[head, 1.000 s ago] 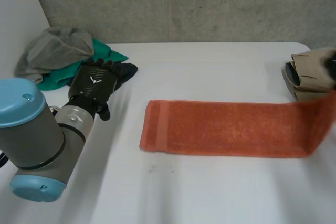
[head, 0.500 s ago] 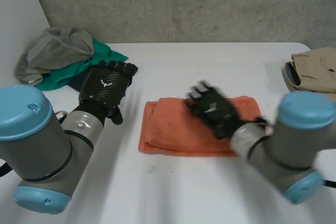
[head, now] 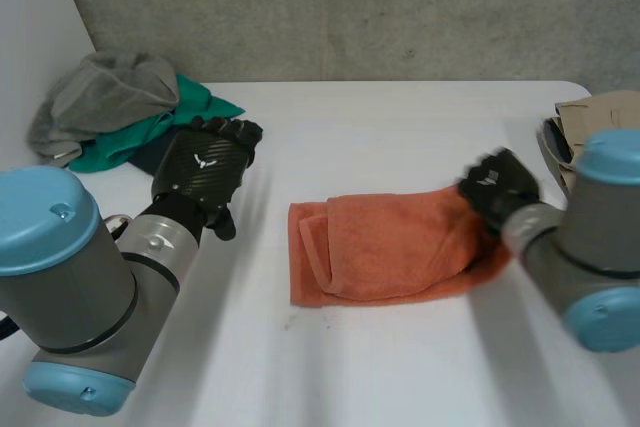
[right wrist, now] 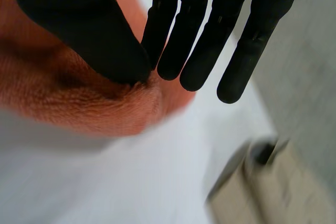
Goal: Fold the laundry.
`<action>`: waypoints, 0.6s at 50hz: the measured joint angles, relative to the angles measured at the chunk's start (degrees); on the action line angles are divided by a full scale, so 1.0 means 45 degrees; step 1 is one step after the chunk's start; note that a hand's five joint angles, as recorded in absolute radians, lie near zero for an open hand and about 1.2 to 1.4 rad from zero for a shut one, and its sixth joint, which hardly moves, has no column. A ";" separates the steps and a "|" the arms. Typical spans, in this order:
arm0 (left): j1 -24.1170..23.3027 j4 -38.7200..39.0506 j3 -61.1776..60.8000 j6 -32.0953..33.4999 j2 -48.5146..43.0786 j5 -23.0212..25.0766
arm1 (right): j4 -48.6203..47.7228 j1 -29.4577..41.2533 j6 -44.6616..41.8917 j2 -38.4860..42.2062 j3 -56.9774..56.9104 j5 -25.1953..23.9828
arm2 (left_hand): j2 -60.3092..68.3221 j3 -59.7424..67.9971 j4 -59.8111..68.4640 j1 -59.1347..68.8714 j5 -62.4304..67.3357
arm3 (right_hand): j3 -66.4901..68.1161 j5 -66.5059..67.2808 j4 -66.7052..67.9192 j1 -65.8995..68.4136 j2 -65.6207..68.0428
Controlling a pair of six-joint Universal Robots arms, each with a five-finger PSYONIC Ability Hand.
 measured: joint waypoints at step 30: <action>-0.1227 -0.0104 0.2104 -0.1239 -0.0738 -0.0046 | -0.0692 0.1074 0.9233 -0.1595 -0.0077 -0.3324 | 0.0000 0.0000 0.0000 0.0001 0.0000 | -1.2477 -1.1909 -1.2549 -1.0467 -1.2245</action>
